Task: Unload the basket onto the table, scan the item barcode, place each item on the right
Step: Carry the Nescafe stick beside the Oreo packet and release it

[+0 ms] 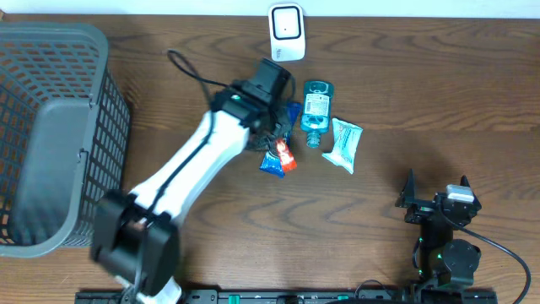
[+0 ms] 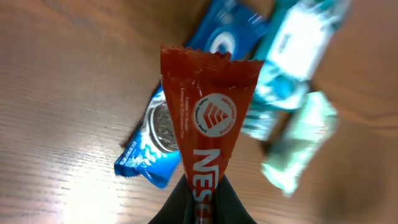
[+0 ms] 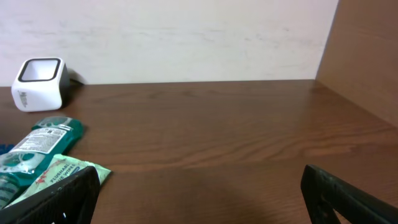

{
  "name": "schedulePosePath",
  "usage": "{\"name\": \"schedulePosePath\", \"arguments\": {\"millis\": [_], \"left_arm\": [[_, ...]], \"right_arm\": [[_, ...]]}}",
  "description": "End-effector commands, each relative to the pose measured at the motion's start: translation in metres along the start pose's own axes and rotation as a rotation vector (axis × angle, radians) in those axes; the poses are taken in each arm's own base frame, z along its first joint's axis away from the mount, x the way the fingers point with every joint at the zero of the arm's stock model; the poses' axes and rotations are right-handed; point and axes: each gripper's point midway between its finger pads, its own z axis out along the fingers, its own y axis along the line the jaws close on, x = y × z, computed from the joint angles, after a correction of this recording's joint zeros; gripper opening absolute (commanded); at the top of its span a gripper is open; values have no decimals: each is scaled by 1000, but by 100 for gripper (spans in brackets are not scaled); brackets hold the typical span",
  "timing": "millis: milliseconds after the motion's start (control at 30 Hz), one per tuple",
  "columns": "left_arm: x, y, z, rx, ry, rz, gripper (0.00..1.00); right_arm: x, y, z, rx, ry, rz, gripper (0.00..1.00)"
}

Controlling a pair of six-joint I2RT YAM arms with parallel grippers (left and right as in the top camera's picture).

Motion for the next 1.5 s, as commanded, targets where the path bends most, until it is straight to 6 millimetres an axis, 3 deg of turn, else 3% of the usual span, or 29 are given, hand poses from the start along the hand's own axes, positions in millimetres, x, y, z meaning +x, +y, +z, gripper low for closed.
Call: {"name": "schedulePosePath", "arguments": {"millis": [0, 233, 467, 633, 667, 733, 767, 967, 1000, 1067, 1133, 1300, 1367, 1467], "left_arm": [[16, 1, 25, -50, 41, 42, 7], [50, -24, 49, -18, 96, 202, 7], [64, -12, 58, -112, 51, 262, 7], [70, -13, 59, -111, 56, 275, 7], [70, -14, 59, -111, 56, 276, 12], [71, -14, 59, -111, 56, 277, 44], [71, -13, 59, -113, 57, 277, 55], [73, -10, 58, -123, 68, 276, 73], [74, -9, 58, -126, 73, 275, 72], [74, -8, 57, -131, 77, 275, 37], [75, -7, 57, -133, 78, 275, 8], [60, -8, 50, -145, 25, 303, 7], [45, -14, 33, -137, -22, 350, 7], [15, -26, -8, -129, -146, 397, 8]], "right_arm": [[0, 2, 0, -9, -1, -12, 99], [0, 2, 0, -9, -1, -12, 99], [0, 2, 0, -8, -1, -12, 99], [0, 2, 0, -9, -1, -12, 99], [0, 2, 0, -8, -1, -12, 99], [0, 2, 0, -9, -1, -12, 99], [0, 2, 0, -8, -1, -12, 99], [0, 2, 0, -9, -1, -12, 99], [0, 2, 0, -9, -1, -12, 99], [0, 2, 0, -9, -1, -12, 99], [0, 2, 0, -9, -1, -12, 99], [0, 2, 0, -8, -1, -12, 99], [0, 2, 0, -9, -1, -12, 99], [0, 2, 0, -9, -1, -12, 99]]}}
